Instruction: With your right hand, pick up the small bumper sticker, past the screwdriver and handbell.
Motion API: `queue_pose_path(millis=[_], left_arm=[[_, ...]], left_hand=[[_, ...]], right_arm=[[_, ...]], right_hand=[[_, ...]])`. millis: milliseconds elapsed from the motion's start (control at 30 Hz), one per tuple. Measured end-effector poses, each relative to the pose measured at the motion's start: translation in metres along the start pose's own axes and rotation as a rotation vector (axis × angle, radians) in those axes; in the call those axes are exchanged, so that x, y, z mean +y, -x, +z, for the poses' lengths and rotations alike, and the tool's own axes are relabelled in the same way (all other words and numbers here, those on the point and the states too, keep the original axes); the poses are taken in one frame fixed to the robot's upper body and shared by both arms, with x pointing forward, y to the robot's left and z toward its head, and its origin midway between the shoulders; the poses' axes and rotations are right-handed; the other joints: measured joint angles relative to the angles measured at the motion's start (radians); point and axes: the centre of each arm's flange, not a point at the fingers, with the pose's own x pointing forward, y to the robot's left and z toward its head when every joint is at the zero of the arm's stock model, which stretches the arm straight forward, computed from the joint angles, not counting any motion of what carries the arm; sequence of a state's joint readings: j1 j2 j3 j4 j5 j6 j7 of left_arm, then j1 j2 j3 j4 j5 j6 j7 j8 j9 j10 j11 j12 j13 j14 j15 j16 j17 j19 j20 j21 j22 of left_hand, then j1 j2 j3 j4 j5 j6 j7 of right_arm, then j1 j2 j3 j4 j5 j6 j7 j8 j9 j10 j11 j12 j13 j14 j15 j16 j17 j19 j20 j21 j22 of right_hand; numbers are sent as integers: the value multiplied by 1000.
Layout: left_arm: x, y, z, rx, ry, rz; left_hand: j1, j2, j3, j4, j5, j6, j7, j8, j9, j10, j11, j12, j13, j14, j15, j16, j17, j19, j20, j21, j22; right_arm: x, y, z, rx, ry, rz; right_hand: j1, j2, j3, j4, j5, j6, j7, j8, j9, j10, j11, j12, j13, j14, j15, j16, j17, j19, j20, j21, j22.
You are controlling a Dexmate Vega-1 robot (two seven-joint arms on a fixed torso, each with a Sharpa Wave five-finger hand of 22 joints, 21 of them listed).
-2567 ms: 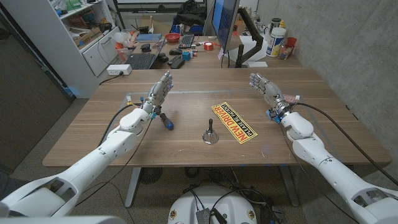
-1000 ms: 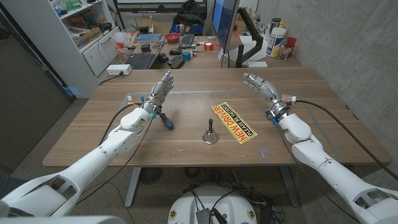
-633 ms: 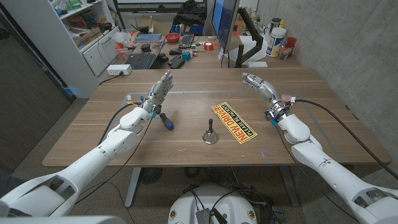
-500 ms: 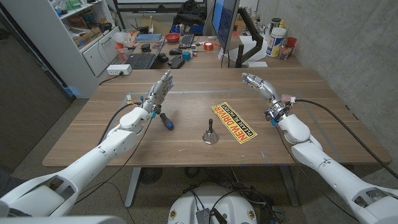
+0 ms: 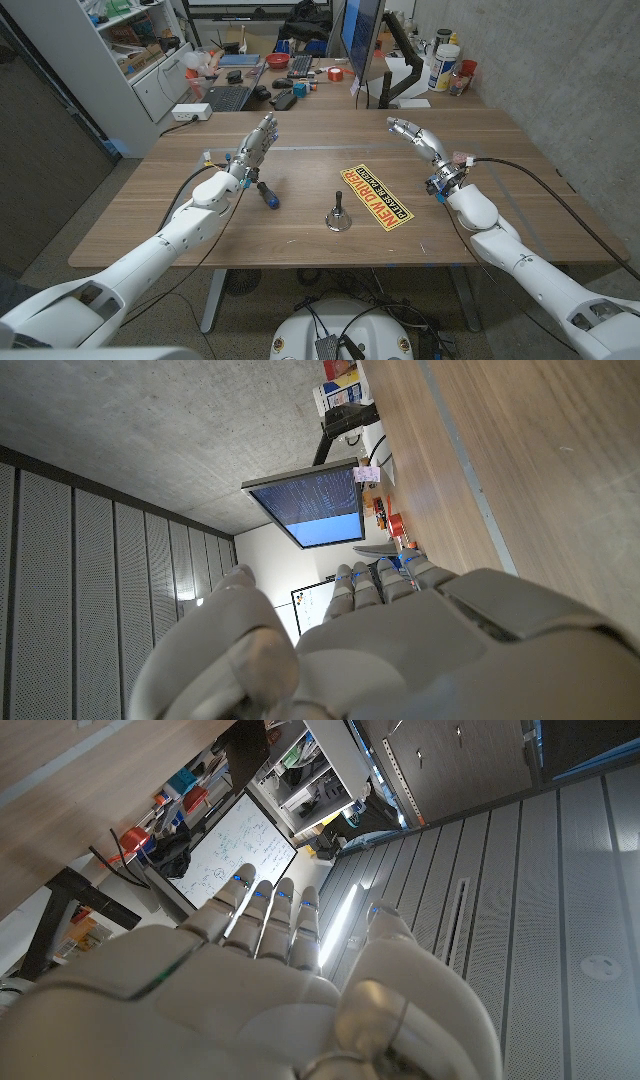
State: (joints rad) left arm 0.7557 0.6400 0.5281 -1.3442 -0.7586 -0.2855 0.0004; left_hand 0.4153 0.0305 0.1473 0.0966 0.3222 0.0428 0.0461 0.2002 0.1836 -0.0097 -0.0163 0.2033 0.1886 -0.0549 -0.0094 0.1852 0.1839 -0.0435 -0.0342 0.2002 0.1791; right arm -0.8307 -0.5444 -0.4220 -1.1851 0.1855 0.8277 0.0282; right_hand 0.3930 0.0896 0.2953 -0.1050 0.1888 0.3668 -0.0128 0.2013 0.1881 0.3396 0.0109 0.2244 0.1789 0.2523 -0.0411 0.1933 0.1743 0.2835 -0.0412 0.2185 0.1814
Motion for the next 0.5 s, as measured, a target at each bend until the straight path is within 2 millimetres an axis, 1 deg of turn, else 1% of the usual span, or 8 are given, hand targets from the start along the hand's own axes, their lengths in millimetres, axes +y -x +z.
queue_pose_path(millis=[100,167,367,433,500], left_arm=[[0,0,-1,2,1,1],[0,0,-1,0,1,0],[0,-1,-1,-2,1,-2],[0,-2,0,-2,0,-3],[0,-2,0,-2,0,-3]], left_hand=[[0,0,0,0,0,-4,-3,0,0,0,0,0,0,0,0,0,0,0,0,0,0],[0,0,0,0,0,-4,-3,0,0,0,0,0,0,0,0,0,0,0,0,0,0],[0,0,0,0,0,-4,-3,0,0,0,0,0,0,0,0,0,0,0,0,0,0],[0,0,0,0,0,-4,-3,0,0,0,0,0,0,0,0,0,0,0,0,0,0],[0,0,0,0,0,-3,-3,0,0,0,0,0,0,0,0,0,0,0,0,0,0]], right_arm=[[1,0,1,-7,12,6],[2,0,1,-9,19,11],[4,-1,4,-25,60,30],[5,-1,6,-34,79,39],[6,-1,7,-40,89,45]], right_hand=[[0,0,0,0,0,3,-3,0,0,3,-3,0,0,6,6,0,0,0,0,0,0],[0,0,0,0,0,3,-3,0,0,7,-7,0,0,11,0,0,0,0,0,0,0],[0,0,-3,-3,4,7,-7,0,0,7,-7,0,0,11,0,0,0,0,0,0,0],[0,0,-3,-3,4,7,-7,0,0,13,-12,0,0,11,0,0,0,0,0,0,0],[0,0,-3,-3,4,7,-7,0,0,13,-12,0,0,11,0,0,0,0,0,0,0]])
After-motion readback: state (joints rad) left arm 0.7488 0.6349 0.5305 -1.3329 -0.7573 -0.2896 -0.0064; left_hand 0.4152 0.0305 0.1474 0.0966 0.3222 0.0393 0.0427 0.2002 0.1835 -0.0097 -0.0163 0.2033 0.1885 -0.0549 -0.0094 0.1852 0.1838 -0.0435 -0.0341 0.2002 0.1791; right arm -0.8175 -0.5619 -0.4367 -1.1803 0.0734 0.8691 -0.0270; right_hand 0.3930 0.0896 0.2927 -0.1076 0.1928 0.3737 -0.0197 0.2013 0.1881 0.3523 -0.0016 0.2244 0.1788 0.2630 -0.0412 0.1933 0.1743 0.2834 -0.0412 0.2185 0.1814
